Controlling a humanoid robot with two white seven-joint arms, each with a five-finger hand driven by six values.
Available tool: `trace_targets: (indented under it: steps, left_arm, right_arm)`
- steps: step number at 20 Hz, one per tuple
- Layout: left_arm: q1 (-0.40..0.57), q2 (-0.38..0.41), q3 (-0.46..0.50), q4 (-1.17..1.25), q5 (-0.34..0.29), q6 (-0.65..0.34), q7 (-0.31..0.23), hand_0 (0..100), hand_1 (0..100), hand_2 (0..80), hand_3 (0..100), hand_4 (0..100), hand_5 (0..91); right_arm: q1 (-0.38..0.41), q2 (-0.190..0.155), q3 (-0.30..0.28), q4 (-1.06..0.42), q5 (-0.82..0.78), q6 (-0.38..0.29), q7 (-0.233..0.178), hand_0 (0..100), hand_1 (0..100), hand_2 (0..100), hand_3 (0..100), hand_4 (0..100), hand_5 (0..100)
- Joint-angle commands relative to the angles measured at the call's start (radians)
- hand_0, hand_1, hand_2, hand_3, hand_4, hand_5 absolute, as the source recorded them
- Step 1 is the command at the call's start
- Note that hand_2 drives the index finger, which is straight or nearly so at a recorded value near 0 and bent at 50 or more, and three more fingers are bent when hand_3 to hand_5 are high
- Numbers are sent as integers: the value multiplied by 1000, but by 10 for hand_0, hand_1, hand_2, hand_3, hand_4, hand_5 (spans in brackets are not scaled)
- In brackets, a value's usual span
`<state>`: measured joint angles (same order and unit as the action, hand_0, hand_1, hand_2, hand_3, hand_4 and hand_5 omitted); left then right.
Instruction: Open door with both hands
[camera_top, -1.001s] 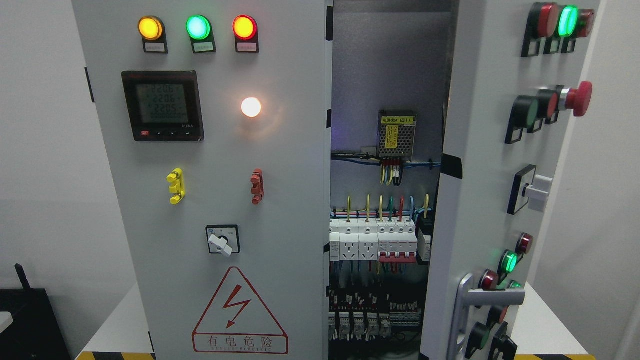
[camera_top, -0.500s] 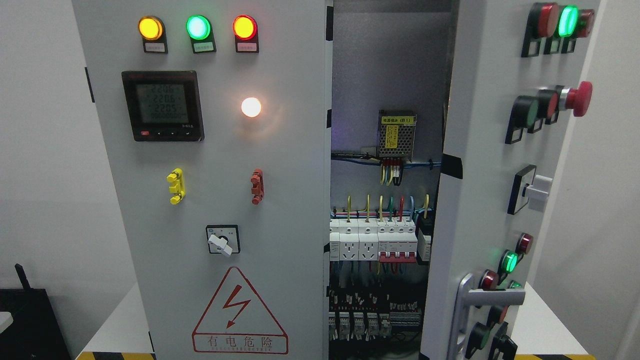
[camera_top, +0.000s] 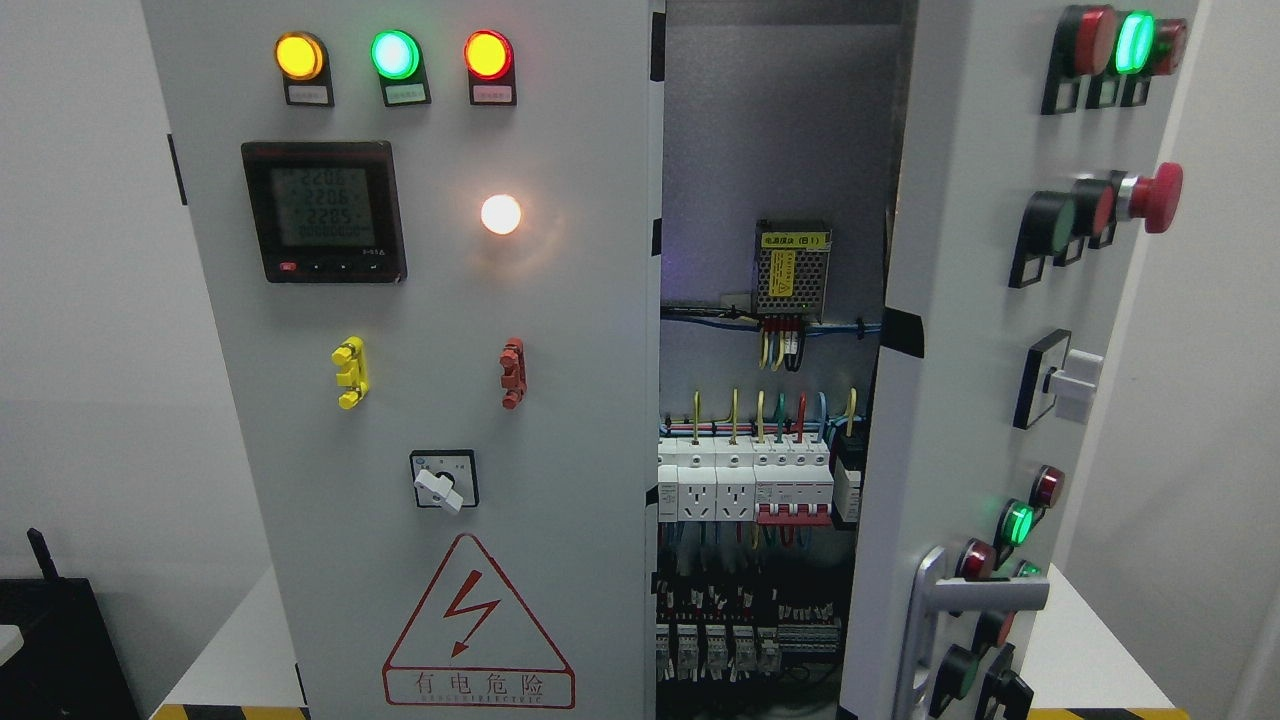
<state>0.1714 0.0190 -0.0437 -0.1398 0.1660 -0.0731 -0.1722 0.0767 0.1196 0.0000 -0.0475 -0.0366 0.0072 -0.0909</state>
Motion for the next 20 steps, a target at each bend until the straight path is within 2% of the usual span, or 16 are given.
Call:
trace_targets:
  steps: [1,3,5,8,11,12,14,17,19,20]
  left_arm:
    - [339,218,75,-871,193,3,-12,120,389,0,0,0,0]
    - [446,297,163,-1118,301,4,-55,120,389,0,0,0,0]
    - [505,425,250,-1277,462,4,-90,120,389,0,0,0,0]
    - [505,680,368,-1336,756,-7,-137,120,389,0,0,0,0]
    - [452,940,474,-1316,1068,-83,-228,120,389,0,0,0,0]
    - [427,997,487,-1308,1151,-99,-260,120,389,0,0,0,0]
    - [383,1087,505,-1311,1237,-102,-329,120,389,0,0,0,0]
    - [329,1202,509,-1321,1294,-100,-430,120,389,0,0,0,0]
    - [294,1259,507,-1321,1357,-99,-478,120,389,0,0,0,0]
    - [280,1273,508,-1321,1368,-99,-499,120,389,0,0,0,0]
  right_arm:
    - [0,0,31,0,0,0,0,120,389,0,0,0,0]
    - [0,0,31,0,0,1,0,120,389,0,0,0,0]
    - [0,0,31,0,0,0,0,120,389,0,0,0,0]
    - [0,0,31,0,0,1,0,120,389,0,0,0,0]
    - [0,0,31,0,0,1,0,120,389,0,0,0,0]
    - [0,0,31,0,0,1,0,120,389,0,0,0,0]
    - [0,0,31,0,0,1,0,120,389,0,0,0,0]
    - [0,0,31,0,0,1,0,120,389,0,0,0,0]
    - [0,0,31,0,0,1,0,120,389,0,0,0,0]
    - [0,0,31,0,0,1,0,120,389,0,0,0,0]
